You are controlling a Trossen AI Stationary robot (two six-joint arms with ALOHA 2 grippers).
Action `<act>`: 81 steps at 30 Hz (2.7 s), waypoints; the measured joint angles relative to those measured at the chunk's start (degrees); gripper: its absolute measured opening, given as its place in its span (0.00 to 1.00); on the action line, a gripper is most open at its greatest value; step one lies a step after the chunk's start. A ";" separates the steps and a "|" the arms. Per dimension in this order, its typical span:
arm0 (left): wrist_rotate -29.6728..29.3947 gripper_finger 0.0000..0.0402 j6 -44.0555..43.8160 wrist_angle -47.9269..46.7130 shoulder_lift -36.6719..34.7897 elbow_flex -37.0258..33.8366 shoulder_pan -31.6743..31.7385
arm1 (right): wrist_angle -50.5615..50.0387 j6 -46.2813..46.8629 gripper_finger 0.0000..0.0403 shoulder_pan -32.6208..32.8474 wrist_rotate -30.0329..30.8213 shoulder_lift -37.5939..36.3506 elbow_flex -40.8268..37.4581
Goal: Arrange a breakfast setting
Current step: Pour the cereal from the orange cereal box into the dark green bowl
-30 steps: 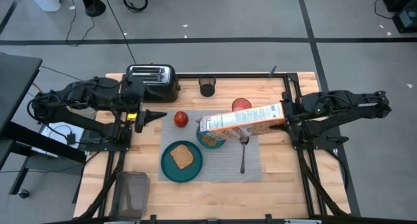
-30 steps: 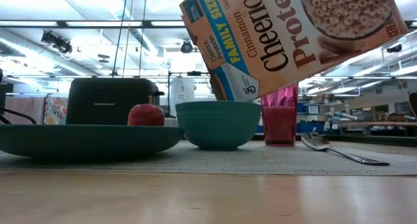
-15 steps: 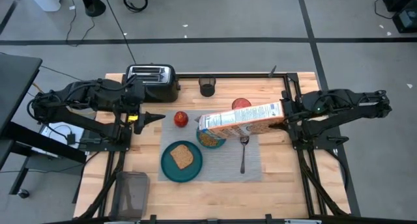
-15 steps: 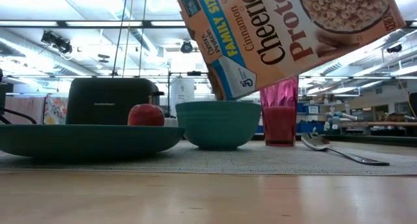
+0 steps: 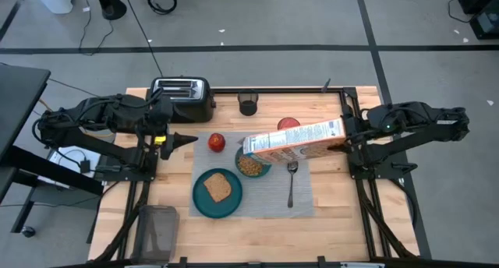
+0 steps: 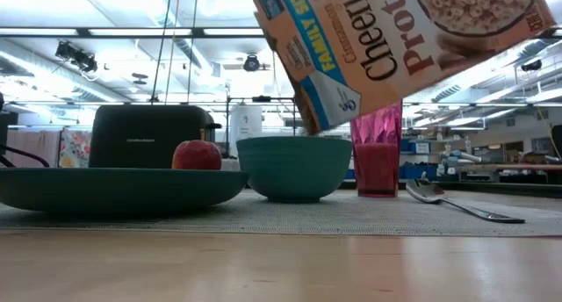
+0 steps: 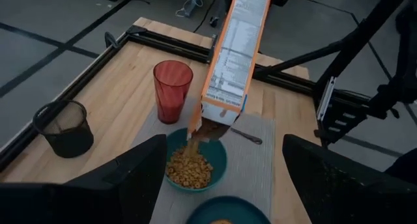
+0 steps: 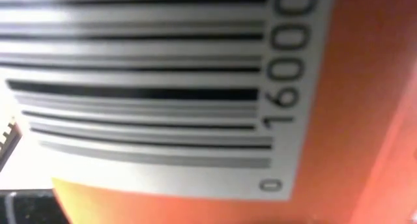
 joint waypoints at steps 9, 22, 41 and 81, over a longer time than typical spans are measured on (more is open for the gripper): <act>0.00 0.77 -1.06 0.20 0.00 0.00 -0.02 | -0.67 -0.08 0.66 0.07 -1.60 0.34 0.01; 0.00 0.77 -2.24 0.91 0.02 0.00 -0.01 | -0.43 -0.06 0.52 0.03 0.58 0.33 -0.02; 0.00 0.77 -2.50 0.94 0.02 0.00 0.00 | -0.53 1.04 0.50 0.05 0.98 -4.04 0.80; -0.02 0.77 6.96 38.46 0.15 0.05 0.00 | 9.60 3.33 0.50 0.05 -1.41 -27.30 -10.79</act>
